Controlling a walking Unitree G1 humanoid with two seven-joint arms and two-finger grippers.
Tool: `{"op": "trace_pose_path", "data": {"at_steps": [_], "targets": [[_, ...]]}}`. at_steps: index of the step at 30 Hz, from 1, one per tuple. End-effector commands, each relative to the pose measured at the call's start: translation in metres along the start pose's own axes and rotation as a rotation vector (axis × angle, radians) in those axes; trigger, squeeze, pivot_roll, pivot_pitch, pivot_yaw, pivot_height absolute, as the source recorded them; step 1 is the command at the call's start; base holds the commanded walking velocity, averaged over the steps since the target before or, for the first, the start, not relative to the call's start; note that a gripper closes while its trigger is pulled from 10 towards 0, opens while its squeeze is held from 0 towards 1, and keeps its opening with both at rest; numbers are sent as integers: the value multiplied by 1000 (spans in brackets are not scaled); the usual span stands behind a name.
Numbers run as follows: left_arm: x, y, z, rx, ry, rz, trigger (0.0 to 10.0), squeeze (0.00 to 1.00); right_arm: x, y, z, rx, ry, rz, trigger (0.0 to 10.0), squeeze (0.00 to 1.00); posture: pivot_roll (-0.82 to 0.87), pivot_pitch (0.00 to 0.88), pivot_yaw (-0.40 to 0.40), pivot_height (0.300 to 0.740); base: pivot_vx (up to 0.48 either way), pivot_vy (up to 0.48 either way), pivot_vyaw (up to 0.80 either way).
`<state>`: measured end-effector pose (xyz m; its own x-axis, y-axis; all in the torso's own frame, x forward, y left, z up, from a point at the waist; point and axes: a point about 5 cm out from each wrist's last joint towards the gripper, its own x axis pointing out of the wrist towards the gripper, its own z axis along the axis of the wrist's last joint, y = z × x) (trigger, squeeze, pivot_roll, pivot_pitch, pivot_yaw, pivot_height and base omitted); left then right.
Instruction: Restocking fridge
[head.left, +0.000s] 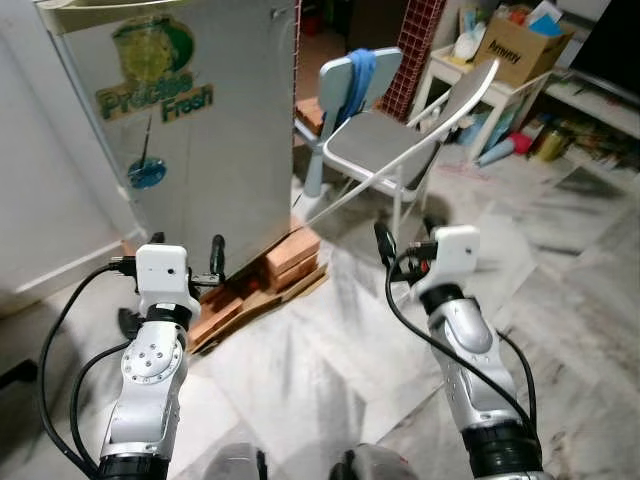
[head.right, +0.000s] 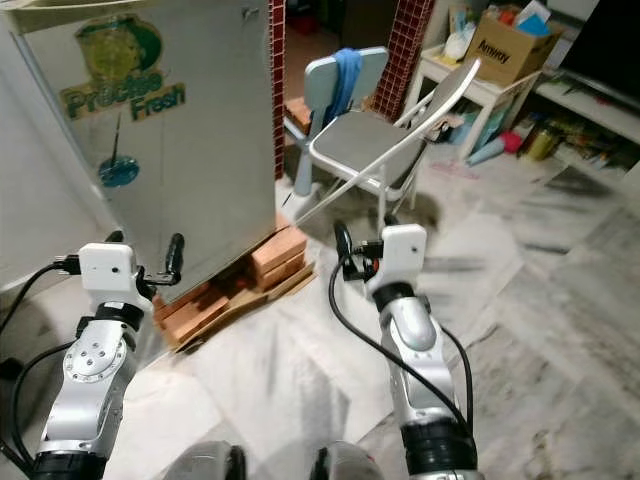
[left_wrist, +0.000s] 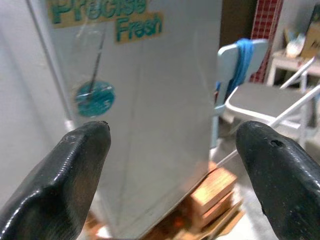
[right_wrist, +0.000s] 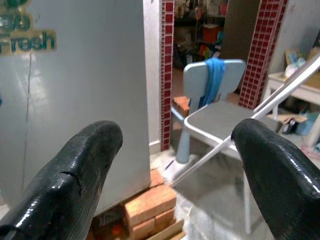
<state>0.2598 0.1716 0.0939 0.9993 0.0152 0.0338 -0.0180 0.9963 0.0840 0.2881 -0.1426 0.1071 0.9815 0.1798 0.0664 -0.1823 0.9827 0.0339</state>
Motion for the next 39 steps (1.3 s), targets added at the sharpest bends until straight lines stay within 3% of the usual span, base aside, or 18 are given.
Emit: {"op": "trace_pose_path", "data": {"at_steps": [1,9,15,17,22,31,34,39], "targets": [[-3,0,-1,20,8,-12,10000,0,-3,-5,-5,-11,26,-25,10000,0,91,79,-31,740,0,480,0],[0,1,-3,71,14,-28,10000,0,0,-8,-3,-115,9,-46,10000,0,93,72,12,740,0,165,0],[3,-1,-4,111,18,-84,10000,0,-5,-13,-5,-109,-4,-103,10000,0,67,55,51,740,0,0,0],[7,-4,-5,110,22,-91,10000,0,-8,-13,-11,-124,25,-131,10000,0,64,54,39,740,0,0,0],[11,-14,-5,78,13,-108,10000,0,-12,-6,-12,-61,28,-74,10000,0,63,56,-4,740,0,201,0],[14,-20,-3,59,-2,-111,10000,0,-6,-6,-12,-60,29,-59,10000,0,77,67,-44,740,0,469,0],[11,-22,0,89,-42,-161,10000,0,-3,-4,-10,-71,21,-48,10000,0,75,68,-51,740,331,346,0],[10,-27,-3,65,-32,-183,10000,0,-3,-2,-11,-74,29,-38,10000,0,70,73,-60,740,391,275,-640]]}}
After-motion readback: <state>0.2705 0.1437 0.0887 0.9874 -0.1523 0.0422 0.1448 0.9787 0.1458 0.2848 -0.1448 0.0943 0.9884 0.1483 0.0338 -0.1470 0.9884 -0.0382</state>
